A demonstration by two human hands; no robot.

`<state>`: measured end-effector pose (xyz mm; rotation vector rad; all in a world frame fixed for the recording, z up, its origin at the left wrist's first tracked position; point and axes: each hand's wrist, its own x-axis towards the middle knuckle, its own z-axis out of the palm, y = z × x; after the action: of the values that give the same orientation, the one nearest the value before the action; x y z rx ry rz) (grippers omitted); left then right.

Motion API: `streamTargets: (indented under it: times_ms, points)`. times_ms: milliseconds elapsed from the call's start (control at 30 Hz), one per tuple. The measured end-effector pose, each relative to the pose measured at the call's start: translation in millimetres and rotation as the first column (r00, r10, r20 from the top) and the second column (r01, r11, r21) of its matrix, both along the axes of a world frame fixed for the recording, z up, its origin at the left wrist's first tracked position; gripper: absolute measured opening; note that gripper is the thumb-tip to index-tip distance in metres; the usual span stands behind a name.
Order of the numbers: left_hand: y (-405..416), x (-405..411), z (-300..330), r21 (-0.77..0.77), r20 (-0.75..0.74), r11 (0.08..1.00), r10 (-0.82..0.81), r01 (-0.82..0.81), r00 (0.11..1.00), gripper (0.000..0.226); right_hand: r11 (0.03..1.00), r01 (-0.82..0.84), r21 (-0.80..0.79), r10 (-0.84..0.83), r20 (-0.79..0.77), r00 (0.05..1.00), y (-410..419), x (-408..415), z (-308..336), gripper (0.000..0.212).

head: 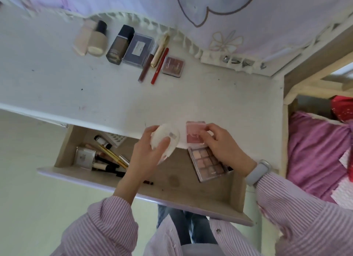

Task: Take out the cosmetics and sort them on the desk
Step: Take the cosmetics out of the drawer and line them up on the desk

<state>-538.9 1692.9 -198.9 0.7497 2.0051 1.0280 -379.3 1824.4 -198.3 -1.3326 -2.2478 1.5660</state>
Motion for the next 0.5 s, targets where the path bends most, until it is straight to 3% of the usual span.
streamTargets:
  times_ms: [133,300,500]
  points:
    - [59.3,-15.4,4.2,0.021,-0.014,0.998,-0.055,0.055,0.998,0.042,0.982,0.175,0.076,-0.180,0.069,0.981,41.4,-29.5,2.4,0.024]
    - [120.0,-25.0,-9.3,0.022,-0.090,0.985,-0.170,0.172,0.981,0.050,0.961,0.251,0.118,-0.268,0.169,0.948,85.8,-54.9,-9.0,0.038]
    - [163.9,-31.4,-19.6,0.059,-0.227,0.984,-0.151,0.169,0.962,0.051,0.911,0.370,0.181,-0.404,0.215,0.889,118.8,-64.1,-16.1,0.030]
